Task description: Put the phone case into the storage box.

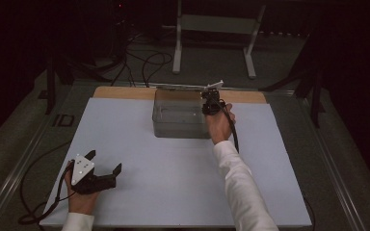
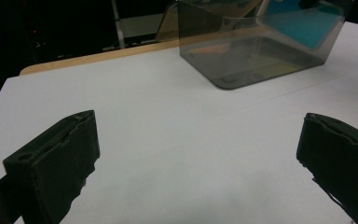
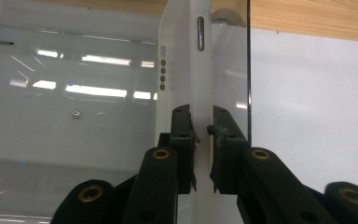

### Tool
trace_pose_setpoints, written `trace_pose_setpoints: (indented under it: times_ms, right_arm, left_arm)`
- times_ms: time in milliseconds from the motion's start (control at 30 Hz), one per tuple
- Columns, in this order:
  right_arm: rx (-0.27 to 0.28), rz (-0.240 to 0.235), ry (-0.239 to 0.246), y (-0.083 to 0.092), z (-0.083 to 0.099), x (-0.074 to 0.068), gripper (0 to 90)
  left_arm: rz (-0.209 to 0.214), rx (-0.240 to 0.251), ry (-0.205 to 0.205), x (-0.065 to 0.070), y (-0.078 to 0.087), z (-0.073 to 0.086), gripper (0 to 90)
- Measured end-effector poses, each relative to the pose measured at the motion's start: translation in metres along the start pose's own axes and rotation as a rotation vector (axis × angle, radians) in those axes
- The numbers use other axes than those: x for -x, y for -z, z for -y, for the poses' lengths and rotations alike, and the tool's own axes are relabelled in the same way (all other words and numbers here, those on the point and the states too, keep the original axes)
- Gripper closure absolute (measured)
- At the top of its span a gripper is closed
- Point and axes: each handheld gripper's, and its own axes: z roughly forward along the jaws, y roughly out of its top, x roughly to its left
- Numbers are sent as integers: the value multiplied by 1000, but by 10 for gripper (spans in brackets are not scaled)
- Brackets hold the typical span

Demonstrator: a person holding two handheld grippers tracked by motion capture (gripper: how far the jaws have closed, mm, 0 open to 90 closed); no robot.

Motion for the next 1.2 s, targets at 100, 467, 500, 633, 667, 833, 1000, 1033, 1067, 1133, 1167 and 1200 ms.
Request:
trace_pose_setpoints:
  times_ms: [100,467,500,633,667,833,1000,1033,1067,1133,1167,1200]
  right_arm:
    - [-11,-1,-8,-3,0,0,813]
    - [-18,6,-8,-6,1,-2,809]
    - [-17,6,-7,-6,1,-2,808]
    - [-15,7,-7,-6,1,-2,801]
    - [-15,7,-7,-6,1,-2,801]
    - [-10,7,-7,-6,1,-2,789]
    - [-3,7,1,-6,2,-4,765]
    - [-3,4,0,-6,2,-4,760]
    - [-3,3,2,-6,2,-4,753]
    - [3,0,14,-5,2,-4,735]
    - [7,-1,24,-5,2,-4,725]
    - [9,-1,27,-5,2,-5,715]
  left_arm:
    - [1,0,0,0,0,0,0]
    - [1,0,0,0,0,0,0]
    - [0,1,0,0,1,0,0]
    - [-1,0,1,0,1,0,1]
    - [-1,0,1,0,1,0,0]
    - [0,0,1,0,0,0,1]
    - [1,0,1,0,0,0,1]
    - [1,0,1,0,0,0,0]
    - [1,0,1,0,0,0,1]
    - [1,0,1,0,0,0,1]
    - [2,0,1,0,0,0,0]
    - [1,0,1,0,0,0,0]
